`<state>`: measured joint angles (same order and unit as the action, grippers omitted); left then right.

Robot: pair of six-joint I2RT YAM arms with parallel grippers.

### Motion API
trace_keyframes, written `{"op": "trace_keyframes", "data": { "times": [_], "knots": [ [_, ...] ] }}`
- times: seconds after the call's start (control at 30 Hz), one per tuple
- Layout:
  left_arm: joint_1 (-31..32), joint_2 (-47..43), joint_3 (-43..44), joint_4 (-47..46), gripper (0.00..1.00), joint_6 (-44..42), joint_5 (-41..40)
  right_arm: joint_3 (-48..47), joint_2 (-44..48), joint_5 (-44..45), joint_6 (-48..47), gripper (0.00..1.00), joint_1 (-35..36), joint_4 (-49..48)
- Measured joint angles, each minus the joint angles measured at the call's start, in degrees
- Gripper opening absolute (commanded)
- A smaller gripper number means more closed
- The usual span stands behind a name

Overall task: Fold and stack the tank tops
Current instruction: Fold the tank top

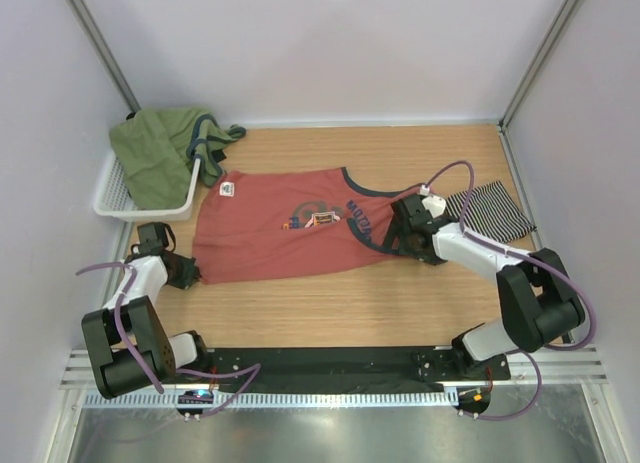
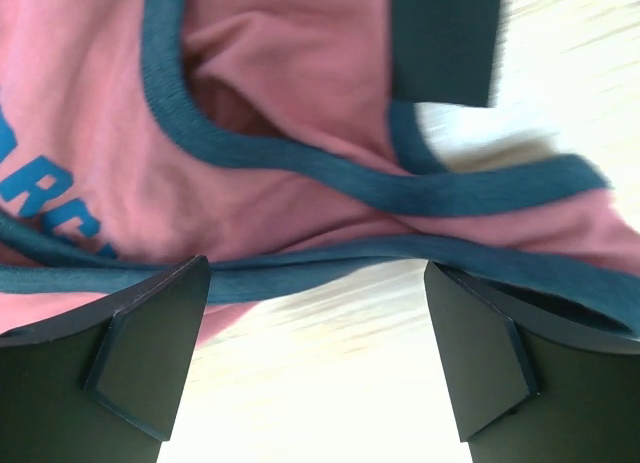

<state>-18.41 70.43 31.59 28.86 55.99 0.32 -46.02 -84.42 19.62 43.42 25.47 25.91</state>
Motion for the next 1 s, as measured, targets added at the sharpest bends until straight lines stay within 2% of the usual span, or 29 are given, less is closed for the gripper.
{"op": "trace_keyframes", "data": {
  "times": [0.17, 0.3, 0.43, 0.6, 0.77, 0.8, 0.87, 0.9, 0.93, 1.0],
  "knots": [
    [-0.1, 0.0, 0.1, 0.2, 0.00, -1.0, 0.6, -0.5, 2.8, 1.6, -1.4, 0.92, -0.6, 3.0],
    [-0.1, 0.0, 0.1, 0.2, 0.00, -1.2, 0.6, -1.3, 3.5, 2.3, -3.2, 0.81, -1.9, 4.2],
    [-0.1, -0.5, 0.1, 0.5, 0.00, -1.4, 0.6, -1.6, 3.3, 1.0, -5.7, 0.84, -7.1, 4.3],
    [-0.1, -1.4, 0.1, 0.7, 0.00, -1.6, 0.6, -2.8, 2.5, -0.1, -8.0, 0.60, -10.0, 4.6],
    [-0.1, -1.4, 0.1, 0.8, 0.00, -2.1, 0.7, -3.3, 1.9, -1.7, -9.4, 0.55, -10.5, 4.8],
    [-0.1, -1.4, 0.1, 0.8, 0.00, -2.2, 0.7, -3.3, 1.7, -2.1, -9.6, 0.50, -10.6, 4.8],
    [-0.1, -1.4, 0.1, 0.8, 0.00, -2.3, 0.8, -3.3, 1.3, -3.1, -10.3, 0.27, -11.0, 5.0],
    [-0.1, -1.4, 0.1, 0.8, 0.00, -2.3, 0.8, -3.3, 1.1, -3.7, -10.5, 0.22, -11.3, 5.0],
    [-0.1, -1.4, 0.1, 0.8, 0.00, -2.3, 0.8, -3.3, 0.9, -4.3, -10.8, 0.22, -11.5, 5.0],
    [-0.1, -1.4, 0.1, 0.8, 0.00, -2.4, 0.8, -3.4, 0.3, -5.0, -10.9, 0.34, -11.9, 5.3]
  ]
}}
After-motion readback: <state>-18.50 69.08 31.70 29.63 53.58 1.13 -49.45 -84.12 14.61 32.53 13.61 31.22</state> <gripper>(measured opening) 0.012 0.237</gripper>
